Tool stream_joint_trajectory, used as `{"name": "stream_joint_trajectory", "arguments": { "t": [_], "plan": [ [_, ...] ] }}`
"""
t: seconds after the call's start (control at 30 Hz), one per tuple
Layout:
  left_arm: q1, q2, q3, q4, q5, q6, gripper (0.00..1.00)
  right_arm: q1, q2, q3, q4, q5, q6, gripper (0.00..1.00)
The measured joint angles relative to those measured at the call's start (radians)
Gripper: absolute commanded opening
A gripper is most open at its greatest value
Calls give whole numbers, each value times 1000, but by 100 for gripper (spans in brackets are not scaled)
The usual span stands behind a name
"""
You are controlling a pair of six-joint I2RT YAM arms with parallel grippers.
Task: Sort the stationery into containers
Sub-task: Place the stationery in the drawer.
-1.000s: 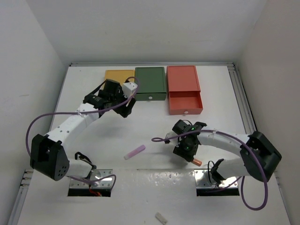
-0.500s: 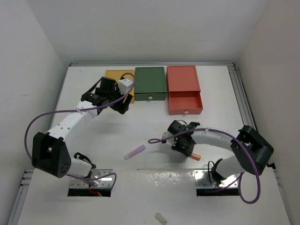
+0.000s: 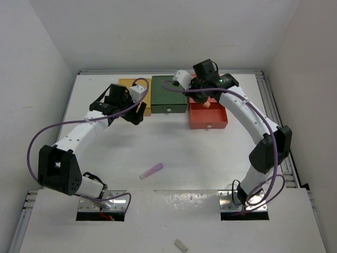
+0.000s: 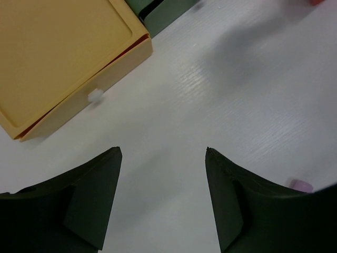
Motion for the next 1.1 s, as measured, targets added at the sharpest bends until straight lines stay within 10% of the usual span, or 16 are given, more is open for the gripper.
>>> {"name": "stream_joint_trajectory", "arguments": {
  "t": [0.47,1.0,1.1],
  "plan": [
    [48,35,2,34,79,-42,71,-151,313,109,-27,-76,-242,0],
    [85,61,-8,52,123,-73,71,-193,364,-24,60,-97,-320,21],
    [90,78,-8,53,134,-82,70,-193,377,-32,75,-93,-333,42]
  ]
}}
